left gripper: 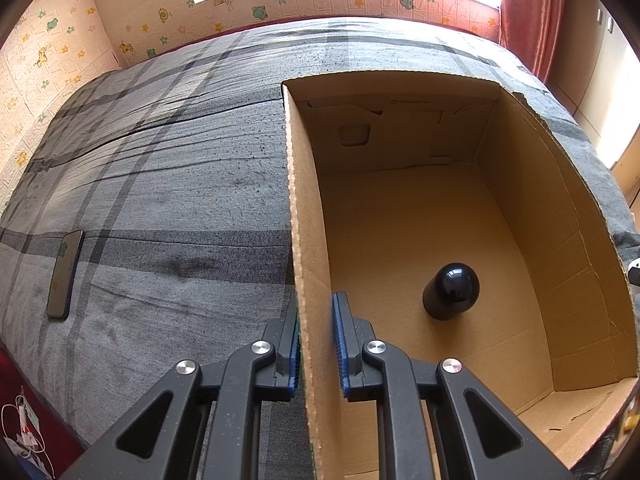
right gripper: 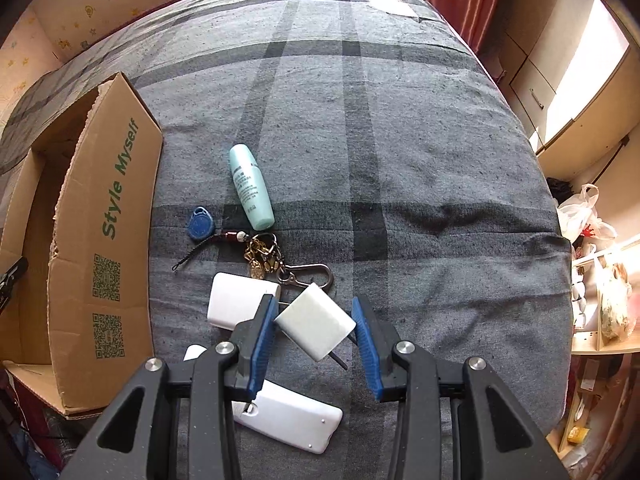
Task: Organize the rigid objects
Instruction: 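Lift the white charger and carry it over the box with the right tool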
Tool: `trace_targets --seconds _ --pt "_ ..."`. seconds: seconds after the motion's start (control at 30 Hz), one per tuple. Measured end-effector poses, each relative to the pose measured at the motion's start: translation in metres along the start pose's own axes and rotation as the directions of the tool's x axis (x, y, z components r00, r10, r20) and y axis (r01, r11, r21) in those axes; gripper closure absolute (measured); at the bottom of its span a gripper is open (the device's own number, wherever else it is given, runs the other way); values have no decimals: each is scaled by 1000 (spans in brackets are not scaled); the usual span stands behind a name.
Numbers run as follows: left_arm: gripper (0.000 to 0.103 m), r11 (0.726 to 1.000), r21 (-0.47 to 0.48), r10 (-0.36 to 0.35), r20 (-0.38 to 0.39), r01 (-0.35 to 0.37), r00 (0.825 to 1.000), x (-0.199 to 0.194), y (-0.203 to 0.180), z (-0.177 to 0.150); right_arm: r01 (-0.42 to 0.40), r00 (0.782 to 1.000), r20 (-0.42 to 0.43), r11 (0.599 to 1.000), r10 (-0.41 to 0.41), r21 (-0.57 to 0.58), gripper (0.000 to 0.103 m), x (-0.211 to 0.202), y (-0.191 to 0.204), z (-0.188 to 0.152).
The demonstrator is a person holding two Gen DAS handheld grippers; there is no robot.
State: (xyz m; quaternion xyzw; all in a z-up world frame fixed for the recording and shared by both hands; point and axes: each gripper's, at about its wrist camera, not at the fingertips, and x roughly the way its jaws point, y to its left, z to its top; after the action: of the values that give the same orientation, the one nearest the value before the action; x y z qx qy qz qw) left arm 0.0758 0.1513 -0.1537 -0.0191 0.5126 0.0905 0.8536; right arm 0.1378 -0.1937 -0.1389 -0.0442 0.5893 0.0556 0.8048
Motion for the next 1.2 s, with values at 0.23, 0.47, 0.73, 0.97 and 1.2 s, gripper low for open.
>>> trace_targets --seconds 0.23,0.47,0.73,0.97,1.2 --pt "88 1000 0 0 0 0 1000 0 0 0 -29 999 38 997 32 -67 62 -23 31 6" --pt "88 1000 2 2 0 -2 1000 -1 -1 0 -60 995 73 989 70 -137 62 -43 62 10" --pt "88 1000 2 1 -1 -1 1000 -2 -1 0 -92 989 91 969 116 -229 62 -58 102 13" --pt "88 1000 2 2 -1 -2 1000 -1 -1 0 -134 982 86 945 166 -297 62 -64 137 14" --pt "87 1000 2 1 -1 -1 1000 -2 0 1 -148 980 70 919 186 -364 62 -62 171 13"
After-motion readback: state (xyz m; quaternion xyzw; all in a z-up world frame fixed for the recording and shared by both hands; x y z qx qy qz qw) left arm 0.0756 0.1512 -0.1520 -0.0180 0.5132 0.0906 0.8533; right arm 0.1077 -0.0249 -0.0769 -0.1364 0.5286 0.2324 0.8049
